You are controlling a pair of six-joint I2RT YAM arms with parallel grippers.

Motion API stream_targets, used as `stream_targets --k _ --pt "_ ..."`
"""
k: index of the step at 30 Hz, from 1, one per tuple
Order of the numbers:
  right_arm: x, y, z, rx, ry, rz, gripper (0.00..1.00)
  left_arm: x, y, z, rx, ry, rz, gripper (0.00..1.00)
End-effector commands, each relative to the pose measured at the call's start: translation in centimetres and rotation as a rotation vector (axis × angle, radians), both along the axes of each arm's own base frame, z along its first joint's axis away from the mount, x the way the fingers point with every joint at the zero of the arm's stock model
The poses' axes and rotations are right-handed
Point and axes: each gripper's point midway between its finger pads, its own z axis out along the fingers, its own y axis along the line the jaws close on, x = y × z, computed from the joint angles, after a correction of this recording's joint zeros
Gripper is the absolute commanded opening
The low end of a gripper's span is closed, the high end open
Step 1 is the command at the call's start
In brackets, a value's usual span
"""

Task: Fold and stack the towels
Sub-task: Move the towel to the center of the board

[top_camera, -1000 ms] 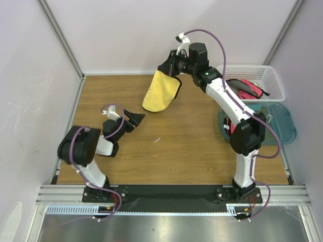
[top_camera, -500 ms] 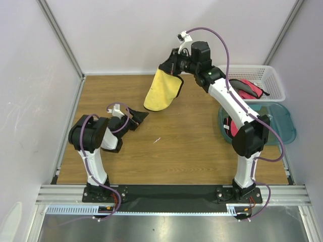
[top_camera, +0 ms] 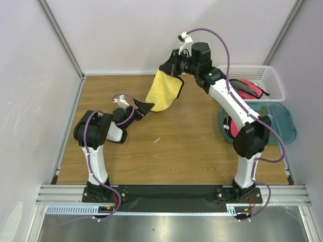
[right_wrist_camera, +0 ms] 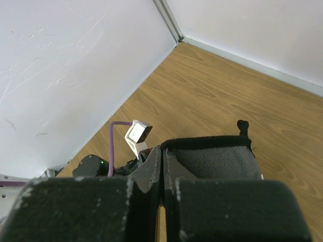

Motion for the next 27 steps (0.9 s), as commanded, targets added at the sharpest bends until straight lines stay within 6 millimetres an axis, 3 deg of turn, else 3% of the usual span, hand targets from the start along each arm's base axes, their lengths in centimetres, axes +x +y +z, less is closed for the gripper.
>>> stream_targets --k 1,4,5,7,8,11,13,16,19,20,21,22,23,24,25,26,27 --pt "-1.5 -0.5 4.6 0.059 -0.094 0.008 0.00 -0.1 -1.2 10.8 -0.072 -0.492 -0.042 0.95" --pt "-1.4 -0.6 4.5 0.055 -0.097 0.001 0.00 0.0 -1.6 11.7 -0.076 -0.516 -0.049 0.81" --pt "-1.4 -0.6 4.3 0.052 -0.095 -0.003 0.00 0.0 -1.5 12.0 -0.074 -0.526 -0.045 0.67" --pt "-1.3 -0.7 4.2 0.047 -0.096 -0.008 0.00 -0.2 -1.4 12.8 -0.077 -0.543 -0.041 0.52" --pt "-1.4 -0.7 4.2 0.046 -0.097 -0.009 0.00 -0.3 -1.3 13.1 -0.076 -0.550 -0.034 0.37" --pt "-1.1 -1.0 4.1 0.038 -0.104 -0.025 0.00 -0.7 -1.0 14.6 -0.086 -0.577 -0.030 0.09" --pt "-0.7 -1.6 4.0 0.019 -0.114 -0.053 0.00 -1.1 -0.4 15.4 -0.113 -0.570 -0.026 0.01" --pt "-0.2 -2.4 3.8 -0.004 -0.123 -0.093 0.00 -1.9 0.4 16.3 -0.112 -0.543 -0.025 0.00" --pt "0.5 -3.3 3.0 -0.022 -0.114 -0.128 0.00 -2.1 0.6 15.2 -0.019 -0.450 -0.028 0.00" --pt "0.6 -3.8 2.9 -0.026 -0.113 -0.140 0.00 -2.9 0.8 17.2 0.001 -0.476 -0.024 0.00" --pt "0.8 -4.0 2.4 -0.034 -0.101 -0.150 0.00 -2.6 0.9 15.4 0.049 -0.367 -0.022 0.00" --pt "1.0 -4.3 2.1 -0.043 -0.100 -0.161 0.00 -2.6 1.2 15.3 0.112 -0.359 -0.012 0.00" --pt "1.0 -4.5 2.0 -0.048 -0.097 -0.167 0.00 -3.4 1.7 17.5 0.144 -0.385 0.003 0.00" --pt "1.2 -4.9 1.3 -0.058 -0.085 -0.180 0.00 -3.0 2.4 15.6 0.213 -0.256 0.032 0.00" --pt "1.5 -5.1 0.9 -0.065 -0.082 -0.196 0.00 -3.0 3.0 15.7 0.292 -0.249 0.047 0.00" --pt "1.5 -5.2 0.7 -0.066 -0.078 -0.201 0.00 -3.1 3.6 18.4 0.323 -0.272 0.078 0.00" --pt "1.8 -5.5 0.1 -0.071 -0.065 -0.210 0.00 -3.6 4.3 16.5 0.381 -0.161 0.080 0.00"
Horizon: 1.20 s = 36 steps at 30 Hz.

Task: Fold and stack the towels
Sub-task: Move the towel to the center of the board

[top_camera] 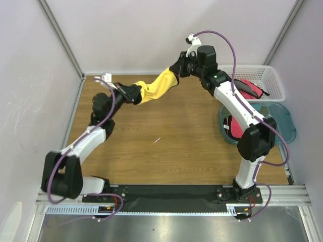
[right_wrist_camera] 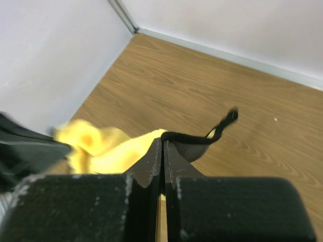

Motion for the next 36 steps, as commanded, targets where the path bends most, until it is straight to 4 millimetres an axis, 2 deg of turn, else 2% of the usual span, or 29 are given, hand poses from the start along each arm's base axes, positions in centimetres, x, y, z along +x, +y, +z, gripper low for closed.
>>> stream_targets --k 1,2,3,5,7,10,11,13,14,16,17,18,21,23,25,26,27,28,29,31,32,34,35,36 --pt "0.2 -1.7 1.3 0.003 -0.032 -0.063 0.00 -0.3 2.8 -2.0 0.264 0.170 0.114 0.00" --pt "0.3 -1.9 0.8 0.000 -0.015 -0.069 0.00 -0.4 3.0 -0.7 0.277 0.157 0.115 0.00" --pt "0.6 -2.0 0.2 -0.003 0.002 -0.074 0.00 -1.0 3.3 -1.0 0.297 0.200 0.110 0.00" --pt "0.9 -2.4 -0.6 0.001 0.033 -0.090 0.00 -1.5 3.3 -0.1 0.311 0.200 0.096 0.00" --pt "1.4 -2.9 -1.8 -0.005 0.064 -0.120 0.00 -2.1 3.3 -0.1 0.318 0.220 0.090 0.00" --pt "1.5 -3.2 -3.8 -0.006 0.130 -0.141 0.00 -3.2 4.0 -2.3 0.343 0.325 0.104 0.00" --pt "1.4 -3.3 -5.3 -0.010 0.170 -0.149 0.00 -3.7 4.3 -4.0 0.356 0.374 0.107 0.00" --pt "1.4 -3.5 -7.1 -0.014 0.215 -0.163 0.00 -4.4 4.5 -5.9 0.357 0.434 0.111 0.00" --pt "1.2 -3.5 -8.0 -0.018 0.239 -0.166 0.00 -5.1 4.6 -7.7 0.365 0.482 0.106 0.00" --pt "0.6 -3.3 -10.5 -0.022 0.302 -0.156 0.00 -6.2 4.6 -9.2 0.364 0.540 0.091 0.00" --pt "0.2 -3.0 -11.0 -0.018 0.313 -0.143 0.00 -6.9 4.7 -10.3 0.364 0.568 0.085 0.00" --pt "-0.4 -3.1 -12.5 -0.024 0.350 -0.145 0.00 -7.3 4.6 -10.7 0.358 0.585 0.081 0.00" --pt "-1.7 -3.1 -15.0 -0.061 0.411 -0.146 0.00 -8.5 4.9 -11.9 0.373 0.630 0.075 0.00" --pt "-2.5 -3.2 -15.8 -0.081 0.438 -0.144 0.00 -8.7 5.1 -12.0 0.387 0.639 0.076 0.00" --pt "-3.0 -3.0 -15.8 -0.081 0.449 -0.131 0.00 -8.4 5.5 -11.8 0.414 0.626 0.094 0.00" --pt "-3.0 -3.0 -15.3 -0.074 0.442 -0.126 0.00 -7.5 5.7 -11.1 0.421 0.613 0.106 0.00" --pt "-3.0 -2.8 -14.9 -0.066 0.436 -0.119 0.00 -6.9 6.0 -10.5 0.428 0.600 0.117 0.00" --pt "-2.5 -2.5 -13.5 -0.052 0.407 -0.113 0.00 -6.2 6.2 -9.8 0.438 0.581 0.124 0.00" --pt "-2.4 -2.3 -12.7 -0.045 0.389 -0.108 0.00 -4.8 6.3 -7.5 0.426 0.523 0.137 0.00" --pt "-1.8 -2.0 -10.1 -0.020 0.317 -0.096 0.00 -3.3 6.1 -5.2 0.420 0.449 0.136 0.00" --pt "-1.6 -1.9 -9.2 -0.017 0.281 -0.090 0.00 -2.3 5.9 -2.4 0.408 0.364 0.139 0.00" --pt "-1.3 -1.8 -7.3 0.000 0.211 -0.095 0.00 -1.4 5.8 -0.6 0.424 0.304 0.143 0.01" --pt "-1.2 -1.9 -7.0 -0.002 0.197 -0.103 0.00 -0.8 6.0 0.3 0.431 0.275 0.159 0.01" --pt "-0.9 -2.2 -7.1 -0.013 0.191 -0.125 0.00 -0.5 6.2 0.1 0.443 0.273 0.171 0.01"
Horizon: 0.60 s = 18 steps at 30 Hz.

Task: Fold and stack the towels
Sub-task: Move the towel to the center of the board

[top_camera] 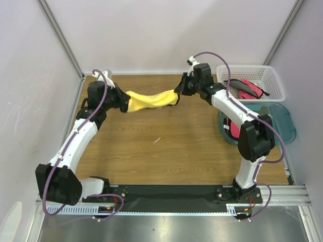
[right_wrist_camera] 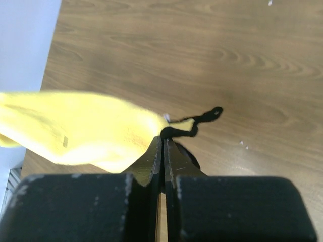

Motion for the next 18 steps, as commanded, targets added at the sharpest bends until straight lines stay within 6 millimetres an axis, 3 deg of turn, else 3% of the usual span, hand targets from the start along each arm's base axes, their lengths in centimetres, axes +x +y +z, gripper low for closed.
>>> stream_targets --k 1,3,4,5,7,8,11,12,14,18 --pt "0.9 0.0 5.4 0.023 -0.157 -0.016 0.00 2.7 0.6 3.2 0.053 -0.137 0.003 0.01" --pt "0.8 -0.5 3.7 0.000 -0.105 -0.031 0.00 2.2 0.1 0.3 0.043 -0.057 -0.024 0.00" --pt "0.4 -0.8 1.9 -0.023 -0.046 -0.036 0.00 1.9 -0.2 -1.2 0.030 -0.015 -0.035 0.00" --pt "0.2 -1.1 0.7 -0.031 -0.008 -0.044 0.00 1.0 -0.4 -3.6 0.018 0.039 -0.048 0.00" --pt "-1.2 -1.4 -2.4 -0.048 0.102 -0.043 0.00 -0.3 -1.0 -6.0 -0.033 0.109 -0.056 0.00" --pt "-1.7 -1.5 -3.8 -0.057 0.146 -0.043 0.00 -1.6 -1.0 -8.4 -0.041 0.174 -0.054 0.00" --pt "-4.4 -2.1 -7.2 -0.075 0.285 -0.037 0.00 -4.5 -1.2 -11.5 -0.068 0.284 -0.057 0.00" --pt "-5.6 -2.4 -8.6 -0.096 0.336 -0.038 0.00 -5.2 -1.1 -12.0 -0.071 0.307 -0.050 0.00" --pt "-6.6 -2.8 -9.1 -0.111 0.366 -0.047 0.00 -6.8 -0.8 -12.9 -0.067 0.354 -0.040 0.00" --pt "-8.4 -3.7 -8.3 -0.139 0.391 -0.050 0.00 -8.8 -0.5 -12.7 -0.054 0.385 -0.041 0.00"
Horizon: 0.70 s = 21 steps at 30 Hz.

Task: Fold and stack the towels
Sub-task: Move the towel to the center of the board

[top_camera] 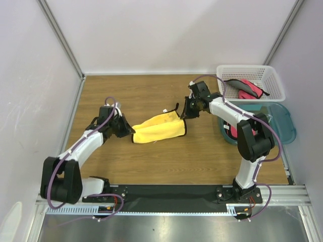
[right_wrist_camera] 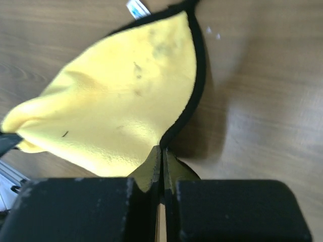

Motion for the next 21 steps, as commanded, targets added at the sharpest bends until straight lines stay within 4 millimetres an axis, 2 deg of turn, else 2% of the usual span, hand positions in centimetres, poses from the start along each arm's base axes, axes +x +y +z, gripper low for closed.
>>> stream_targets --k 1,4,8,9,11,17,18,20,21 --pt "-1.7 -0.8 2.0 -0.018 0.015 -0.008 0.00 -1.1 0.0 1.9 -0.018 -0.021 0.002 0.00" --pt "-3.6 -1.5 1.0 -0.074 0.079 0.014 0.00 -2.9 -0.2 0.6 -0.003 0.038 -0.026 0.00" --pt "-6.6 -3.0 -2.6 -0.158 0.174 0.020 0.00 -5.5 0.0 -3.1 0.080 0.137 -0.044 0.02" --pt "-7.5 -3.4 -3.9 -0.167 0.198 0.021 0.00 -5.7 0.0 -3.5 0.086 0.151 -0.038 0.02" --pt "-7.8 -3.4 -4.5 -0.160 0.197 0.020 0.00 -5.8 -0.2 -3.9 0.092 0.150 -0.037 0.01" --pt "-5.8 -2.6 -4.4 -0.147 0.131 0.034 0.00 -3.8 0.3 -2.6 0.127 0.079 0.012 0.02" --pt "-5.6 -2.6 -4.4 -0.156 0.133 0.037 0.08 -3.6 0.3 -2.7 0.132 0.079 0.013 0.04" --pt "-4.4 -2.6 -4.0 -0.171 0.102 0.044 0.16 -3.2 0.5 -2.6 0.141 0.077 0.022 0.08" --pt "-4.0 -2.6 -3.7 -0.174 0.087 0.042 0.25 -3.1 0.4 -2.7 0.144 0.081 0.019 0.14"
